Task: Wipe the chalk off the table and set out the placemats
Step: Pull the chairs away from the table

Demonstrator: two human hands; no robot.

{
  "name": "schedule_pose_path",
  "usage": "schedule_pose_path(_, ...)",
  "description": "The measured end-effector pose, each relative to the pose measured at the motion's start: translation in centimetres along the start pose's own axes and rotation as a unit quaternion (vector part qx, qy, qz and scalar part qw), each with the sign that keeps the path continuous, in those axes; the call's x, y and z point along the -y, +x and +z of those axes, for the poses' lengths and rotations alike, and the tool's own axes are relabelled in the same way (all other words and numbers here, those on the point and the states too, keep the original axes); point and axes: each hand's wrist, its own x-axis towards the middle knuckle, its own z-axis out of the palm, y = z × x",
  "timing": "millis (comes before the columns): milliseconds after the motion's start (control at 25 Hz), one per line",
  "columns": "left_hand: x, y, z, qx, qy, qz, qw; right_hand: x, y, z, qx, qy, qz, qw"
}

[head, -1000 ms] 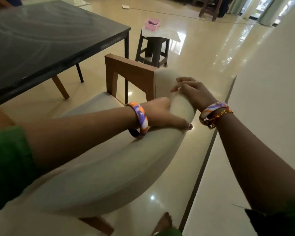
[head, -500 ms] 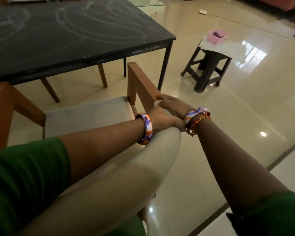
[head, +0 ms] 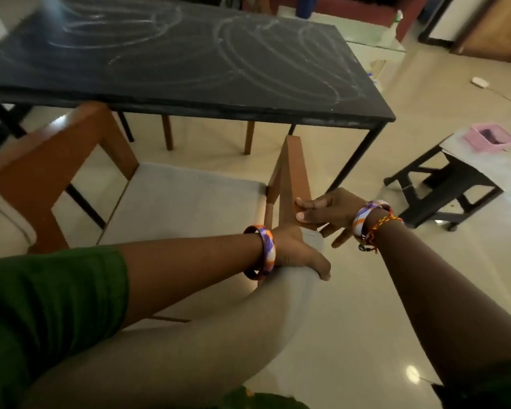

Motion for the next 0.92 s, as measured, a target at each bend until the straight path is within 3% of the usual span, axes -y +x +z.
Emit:
schedule_pose_path(240,-2.5,-1.9,0.3,-0.023,-0.026,-0.05,0.998,1.8,1.8,-2.8,0.087,-0.214,-0.084,0.969)
schedule_pose_path(320,-3.2,-2.2,0.5,-0.036,-0.017,-0.078,0.996,2.5,2.6,-2.6,0.087,-0.333,-0.163,0.925)
schedule_pose_path(400,-4.4,-2.6,1.1,-0.067,0.004,-0.12,0.991,2.9,3.0,-2.3,0.063,-0.456,-0.235,0.856)
schedule_pose_path(480,-5.1,-3.2,1.8,-0.127,0.027,-0.141,0.982,3.4,2.7,-1.7,0.031,-0.561,-0.283,0.777)
schedule_pose_path(560,-4.8,-4.5,2.7,-0.187,0.042,-0.156,0.969,3.8,2.1,-0.9,0.008,-0.612,-0.324,0.722)
schedule_pose_path(680,-2.9,-8.5,4.4,-0.244,0.031,-0.232,0.941,4.6,0.1,1.6,0.037,-0.56,-0.412,0.717)
schedule_pose_path(720,-2.1,-10.2,4.7,-0.284,0.021,-0.258,0.923,5.1,-0.9,2.7,0.087,-0.525,-0.439,0.723)
schedule_pose_path(800,0.1,-13.9,5.2,-0.424,0.003,-0.291,0.858,5.8,-3.5,5.2,0.214,-0.485,-0.497,0.687)
schedule_pose_path(880,3.2,-17.0,5.4,-0.572,-0.014,-0.334,0.749,5.9,-5.5,7.5,0.295,-0.448,-0.535,0.652)
schedule_pose_path(920,4.8,-17.9,5.2,-0.629,-0.013,-0.353,0.693,6.3,-5.8,8.0,0.319,-0.418,-0.533,0.663)
